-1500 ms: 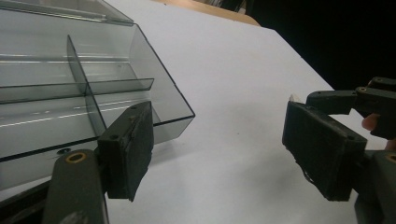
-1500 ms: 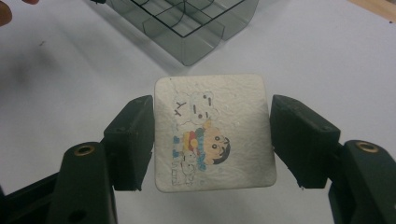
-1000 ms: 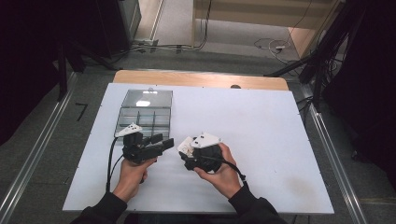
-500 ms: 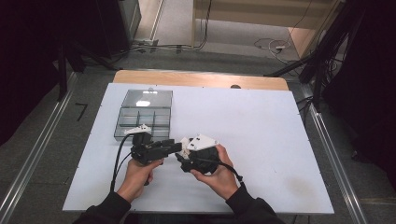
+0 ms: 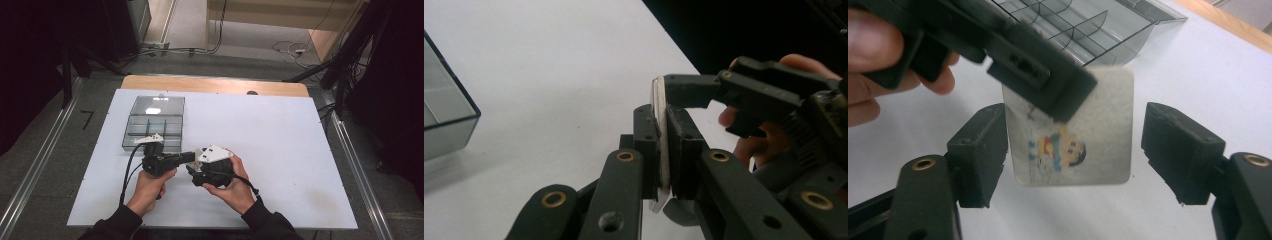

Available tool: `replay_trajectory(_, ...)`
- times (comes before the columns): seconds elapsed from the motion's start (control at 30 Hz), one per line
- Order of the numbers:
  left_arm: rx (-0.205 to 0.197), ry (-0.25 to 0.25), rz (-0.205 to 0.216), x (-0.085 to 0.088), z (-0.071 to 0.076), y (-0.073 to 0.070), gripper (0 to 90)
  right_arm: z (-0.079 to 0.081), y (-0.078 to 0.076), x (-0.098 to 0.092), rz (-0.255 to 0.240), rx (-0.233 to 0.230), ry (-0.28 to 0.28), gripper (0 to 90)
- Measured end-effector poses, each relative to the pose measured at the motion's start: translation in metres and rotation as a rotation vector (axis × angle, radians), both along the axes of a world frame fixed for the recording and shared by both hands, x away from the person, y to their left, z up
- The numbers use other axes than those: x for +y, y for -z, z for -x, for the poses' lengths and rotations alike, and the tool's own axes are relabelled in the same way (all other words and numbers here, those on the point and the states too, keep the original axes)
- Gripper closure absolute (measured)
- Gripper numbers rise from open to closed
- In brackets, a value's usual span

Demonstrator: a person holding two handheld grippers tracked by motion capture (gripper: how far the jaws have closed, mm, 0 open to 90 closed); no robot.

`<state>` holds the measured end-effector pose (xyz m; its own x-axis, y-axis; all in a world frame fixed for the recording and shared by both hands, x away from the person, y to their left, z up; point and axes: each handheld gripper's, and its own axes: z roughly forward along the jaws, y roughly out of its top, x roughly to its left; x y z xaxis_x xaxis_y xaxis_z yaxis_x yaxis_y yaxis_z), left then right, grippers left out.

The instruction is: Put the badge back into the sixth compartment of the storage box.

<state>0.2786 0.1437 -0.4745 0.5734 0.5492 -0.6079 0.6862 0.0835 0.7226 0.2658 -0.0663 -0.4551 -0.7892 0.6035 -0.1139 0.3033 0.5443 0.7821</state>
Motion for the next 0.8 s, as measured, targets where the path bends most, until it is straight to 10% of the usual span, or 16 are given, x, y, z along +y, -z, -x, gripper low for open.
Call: replay_trajectory(0.8, -0.062, -0.154, 0.0, 0.024, -0.009, -0.008, 84.9, -0.016, 0.011, -0.027, -0.034, 0.106, 0.051, 17.1)
